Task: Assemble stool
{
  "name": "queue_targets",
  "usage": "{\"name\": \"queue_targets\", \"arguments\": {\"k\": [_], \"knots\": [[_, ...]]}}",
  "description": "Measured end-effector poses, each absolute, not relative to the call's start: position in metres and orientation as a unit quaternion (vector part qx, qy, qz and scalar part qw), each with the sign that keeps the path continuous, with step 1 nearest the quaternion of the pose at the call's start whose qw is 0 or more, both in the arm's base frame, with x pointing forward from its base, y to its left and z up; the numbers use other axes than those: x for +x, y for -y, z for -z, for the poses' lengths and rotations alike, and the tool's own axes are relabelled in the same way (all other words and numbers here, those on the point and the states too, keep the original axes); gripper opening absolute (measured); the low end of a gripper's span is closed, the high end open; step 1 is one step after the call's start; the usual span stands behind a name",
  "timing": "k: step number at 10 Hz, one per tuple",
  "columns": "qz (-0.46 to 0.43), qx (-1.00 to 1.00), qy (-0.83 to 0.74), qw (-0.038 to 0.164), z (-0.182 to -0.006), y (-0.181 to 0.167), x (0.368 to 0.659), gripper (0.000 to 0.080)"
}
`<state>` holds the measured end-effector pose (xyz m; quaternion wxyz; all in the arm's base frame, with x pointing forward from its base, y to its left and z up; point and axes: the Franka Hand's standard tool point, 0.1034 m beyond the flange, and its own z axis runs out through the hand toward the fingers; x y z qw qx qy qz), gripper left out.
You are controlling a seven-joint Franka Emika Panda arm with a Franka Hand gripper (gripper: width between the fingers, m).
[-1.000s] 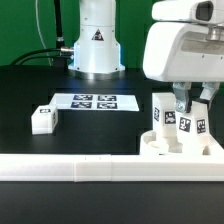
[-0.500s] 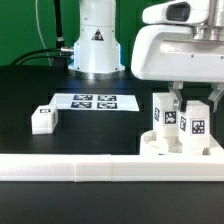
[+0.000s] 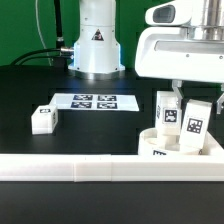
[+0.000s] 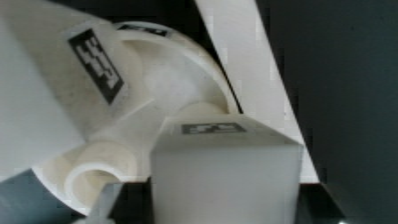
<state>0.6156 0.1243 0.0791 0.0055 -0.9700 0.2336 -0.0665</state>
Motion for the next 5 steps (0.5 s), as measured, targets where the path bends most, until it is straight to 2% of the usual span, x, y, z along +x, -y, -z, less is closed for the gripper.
{"name": "queue_targets", "arguments": {"k": [5], "knots": [[0.057,-0.926,-0.372,0.029,-0.0789,-0.1277,0.6150,0.0340]]}}
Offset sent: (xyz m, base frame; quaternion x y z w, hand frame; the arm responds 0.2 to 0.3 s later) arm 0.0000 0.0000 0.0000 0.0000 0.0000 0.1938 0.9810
